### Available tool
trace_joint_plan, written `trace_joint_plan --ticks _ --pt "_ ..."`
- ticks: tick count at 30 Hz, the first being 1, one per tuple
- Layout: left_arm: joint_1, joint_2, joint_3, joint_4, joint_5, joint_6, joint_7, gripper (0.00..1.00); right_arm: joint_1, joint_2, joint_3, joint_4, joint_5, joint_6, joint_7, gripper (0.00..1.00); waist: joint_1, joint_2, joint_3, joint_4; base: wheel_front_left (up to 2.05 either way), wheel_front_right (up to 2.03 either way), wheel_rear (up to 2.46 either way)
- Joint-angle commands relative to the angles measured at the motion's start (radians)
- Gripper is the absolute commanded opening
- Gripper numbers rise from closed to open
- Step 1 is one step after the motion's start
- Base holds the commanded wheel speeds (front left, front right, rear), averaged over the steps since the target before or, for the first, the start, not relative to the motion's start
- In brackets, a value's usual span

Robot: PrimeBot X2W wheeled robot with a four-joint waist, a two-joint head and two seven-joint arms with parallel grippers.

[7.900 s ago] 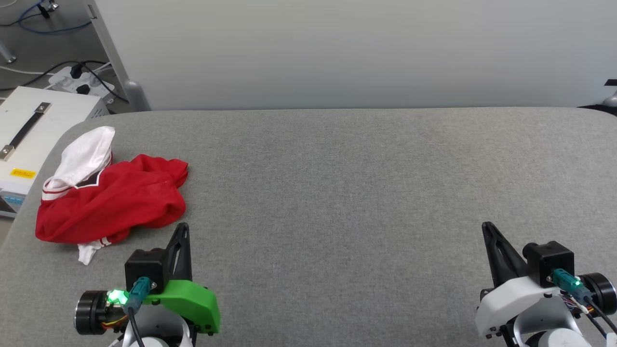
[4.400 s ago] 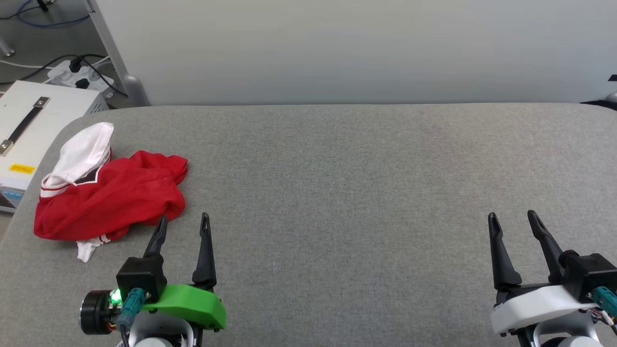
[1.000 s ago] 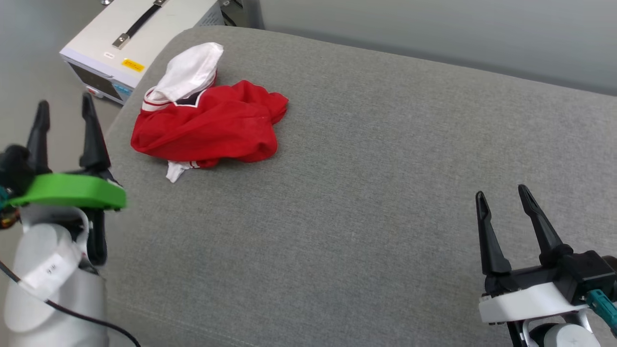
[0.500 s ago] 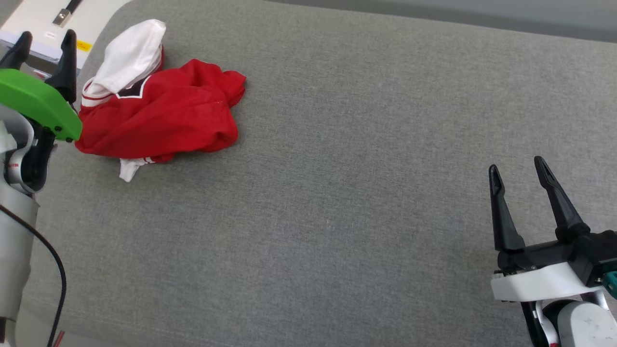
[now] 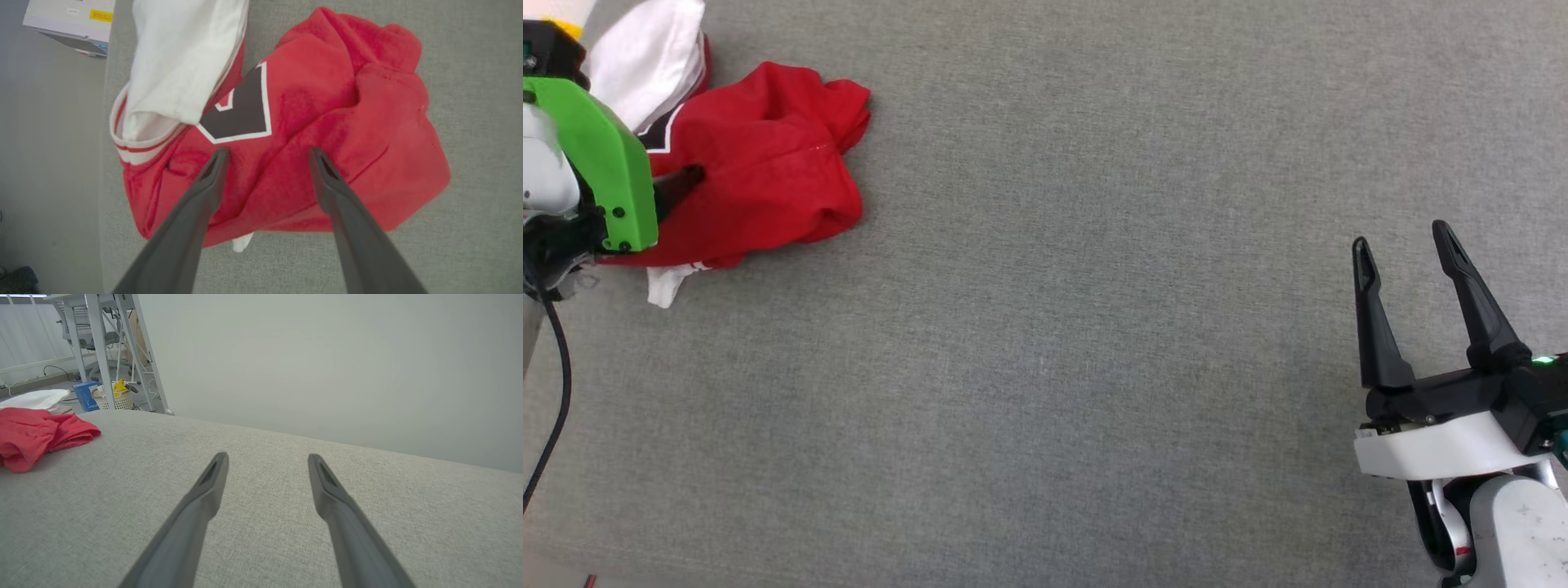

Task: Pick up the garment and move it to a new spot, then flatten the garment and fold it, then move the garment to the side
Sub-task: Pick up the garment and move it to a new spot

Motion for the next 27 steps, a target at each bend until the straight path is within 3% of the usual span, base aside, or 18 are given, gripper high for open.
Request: trace_joint_plan --ticks 1,9,16,17,18,27 --pt "-0.026 0.008 -0.016 0.012 -0.015 -0.003 0.024 1.0 -0.023 -0.002 0.0 -0.001 0.009 -0.001 -0.009 1.0 -0.0001 0.0 0.033 -0.033 0.0 0.0 0.0" --pt "-0.034 -0.014 -0.111 0.116 -0.036 -0.003 0.132 1.0 -0.046 0.003 -0.002 0.004 0.024 -0.001 -0.009 1.0 -0.0001 0.0 0.081 -0.077 0.0 0.0 0.0" --pt "-0.03 -0.039 -0.167 0.173 -0.037 -0.003 0.131 1.0 -0.061 0.007 -0.007 0.011 0.034 -0.001 -0.009 1.0 -0.0001 0.0 0.096 -0.086 0.0 0.0 0.0" --pt "-0.032 -0.039 -0.177 0.172 -0.038 -0.003 0.126 0.25 -0.061 0.008 -0.008 0.014 0.036 -0.001 -0.009 1.0 -0.0001 0.0 0.091 -0.084 0.0 0.0 0.0" --pt "-0.034 -0.037 -0.185 0.168 -0.037 -0.003 0.12 0.0 -0.06 0.009 -0.009 0.015 0.038 -0.001 -0.009 1.0 -0.0001 0.0 0.085 -0.082 0.0 0.0 0.0" --pt "-0.109 0.02 -0.238 0.084 -0.018 -0.003 -0.058 0.0 -0.029 0.02 -0.009 0.031 0.052 -0.001 -0.009 1.0 -0.0001 0.0 -0.024 -0.046 0.0 0.0 0.0"
